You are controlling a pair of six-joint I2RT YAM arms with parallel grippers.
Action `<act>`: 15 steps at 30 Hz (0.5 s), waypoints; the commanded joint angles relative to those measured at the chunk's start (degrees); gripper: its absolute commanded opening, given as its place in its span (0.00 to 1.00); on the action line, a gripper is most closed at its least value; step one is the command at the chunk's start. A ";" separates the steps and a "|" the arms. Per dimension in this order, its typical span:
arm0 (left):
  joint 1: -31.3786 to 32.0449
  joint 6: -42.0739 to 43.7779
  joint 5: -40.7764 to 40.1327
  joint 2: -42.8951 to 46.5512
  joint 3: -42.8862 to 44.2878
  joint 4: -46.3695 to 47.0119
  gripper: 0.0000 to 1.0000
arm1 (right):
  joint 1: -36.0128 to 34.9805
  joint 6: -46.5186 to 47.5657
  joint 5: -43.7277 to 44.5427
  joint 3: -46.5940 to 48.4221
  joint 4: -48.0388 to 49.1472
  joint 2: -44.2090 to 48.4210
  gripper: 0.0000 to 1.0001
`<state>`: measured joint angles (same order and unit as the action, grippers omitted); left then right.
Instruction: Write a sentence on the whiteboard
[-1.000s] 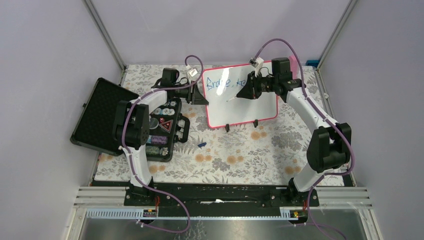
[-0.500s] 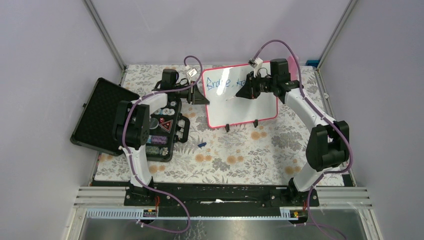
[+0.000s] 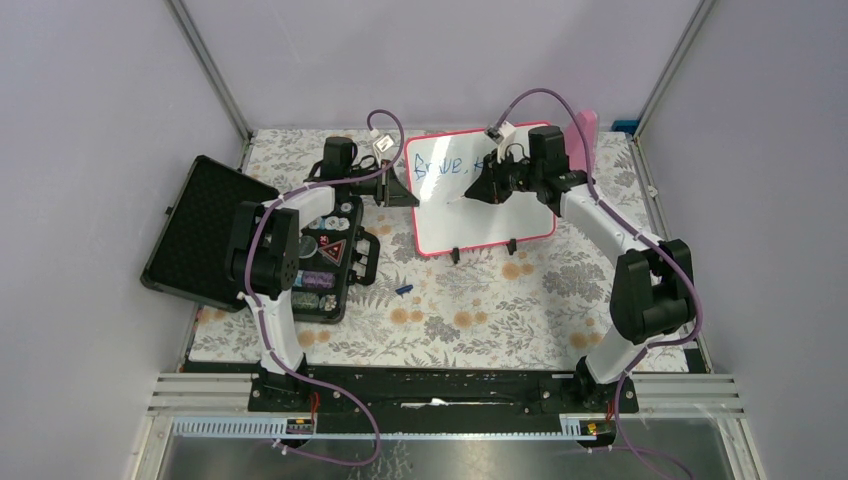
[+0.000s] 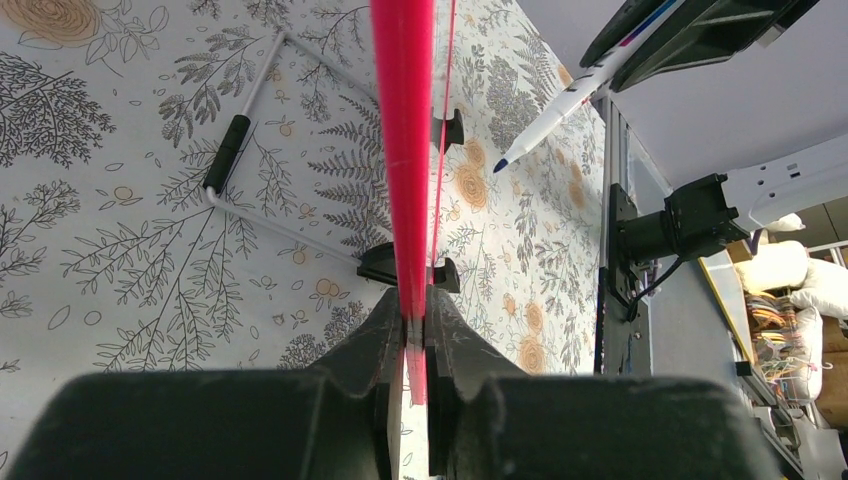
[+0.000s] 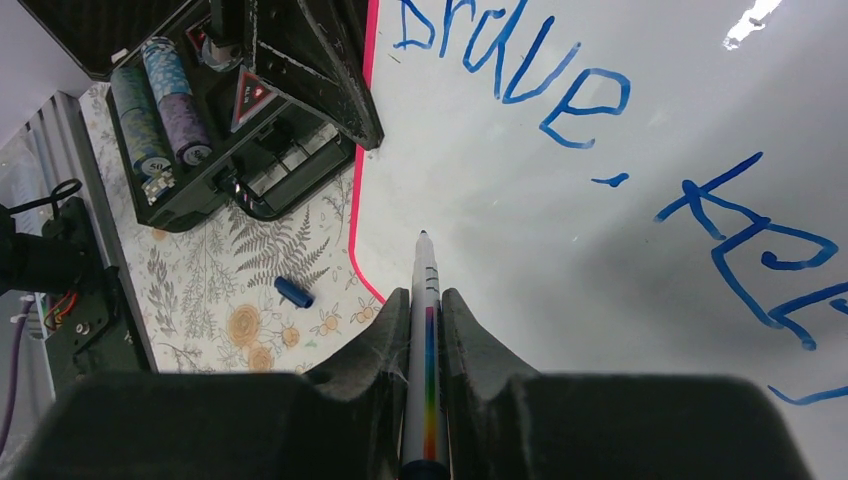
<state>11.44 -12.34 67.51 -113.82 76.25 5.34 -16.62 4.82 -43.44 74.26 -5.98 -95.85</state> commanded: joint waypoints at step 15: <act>-0.19 -0.14 2.29 1.17 -0.72 4.13 0.00 | -1.11 0.79 4.78 -3.22 7.88 1.53 0.00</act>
<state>11.44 -12.56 67.57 -113.82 75.70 6.17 -17.15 4.67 -39.86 71.09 -0.60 -95.85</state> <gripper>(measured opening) 0.091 0.180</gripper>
